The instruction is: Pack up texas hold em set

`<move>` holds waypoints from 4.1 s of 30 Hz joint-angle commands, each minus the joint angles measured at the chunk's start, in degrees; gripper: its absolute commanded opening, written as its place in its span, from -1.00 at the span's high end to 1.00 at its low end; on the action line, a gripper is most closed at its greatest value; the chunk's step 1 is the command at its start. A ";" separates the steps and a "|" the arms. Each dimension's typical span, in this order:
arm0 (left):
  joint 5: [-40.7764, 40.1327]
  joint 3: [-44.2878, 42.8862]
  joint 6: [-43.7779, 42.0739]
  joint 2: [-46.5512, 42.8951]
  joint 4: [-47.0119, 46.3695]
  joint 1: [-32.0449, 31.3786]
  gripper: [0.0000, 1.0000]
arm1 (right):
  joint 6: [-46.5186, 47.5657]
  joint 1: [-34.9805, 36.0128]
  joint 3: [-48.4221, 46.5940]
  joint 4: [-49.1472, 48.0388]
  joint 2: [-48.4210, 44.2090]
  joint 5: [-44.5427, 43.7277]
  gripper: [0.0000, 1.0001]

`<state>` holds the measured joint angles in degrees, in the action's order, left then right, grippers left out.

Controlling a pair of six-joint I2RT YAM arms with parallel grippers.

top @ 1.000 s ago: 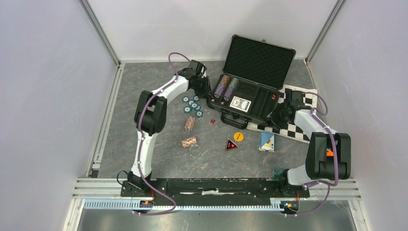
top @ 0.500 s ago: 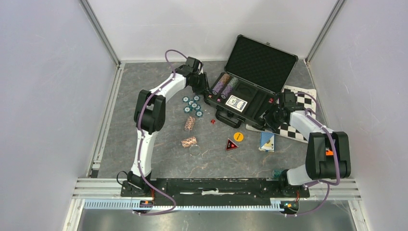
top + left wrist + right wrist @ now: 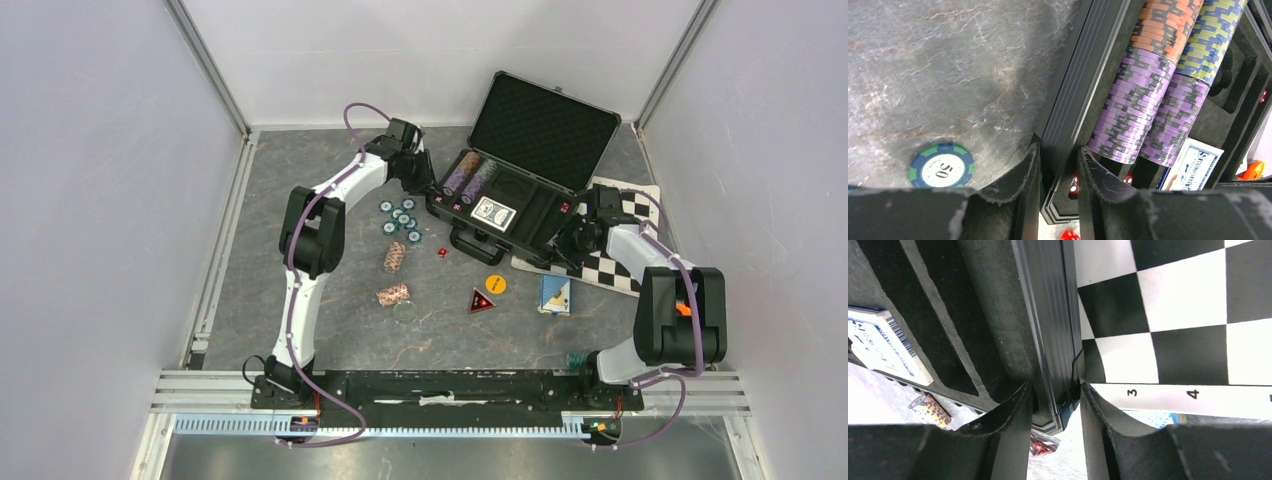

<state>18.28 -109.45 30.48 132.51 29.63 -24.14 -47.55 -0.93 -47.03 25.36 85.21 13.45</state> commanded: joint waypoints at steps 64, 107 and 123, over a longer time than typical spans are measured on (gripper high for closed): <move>8.43 -0.53 7.20 1.01 -8.30 -5.73 0.85 | 3.61 -3.38 -14.54 -7.50 11.22 3.90 1.00; -0.97 16.42 -4.41 -23.42 3.03 -4.75 -0.45 | 22.57 4.55 -4.80 17.16 -17.04 -11.89 -0.96; -15.57 45.61 -13.14 -54.11 7.46 -4.62 -0.99 | 24.13 -2.32 11.95 12.37 -29.74 -3.55 -0.68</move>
<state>8.05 -69.95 22.31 83.55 34.89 -28.80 -23.73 -2.52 -37.54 40.99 60.18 6.57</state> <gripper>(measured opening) 0.993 0.843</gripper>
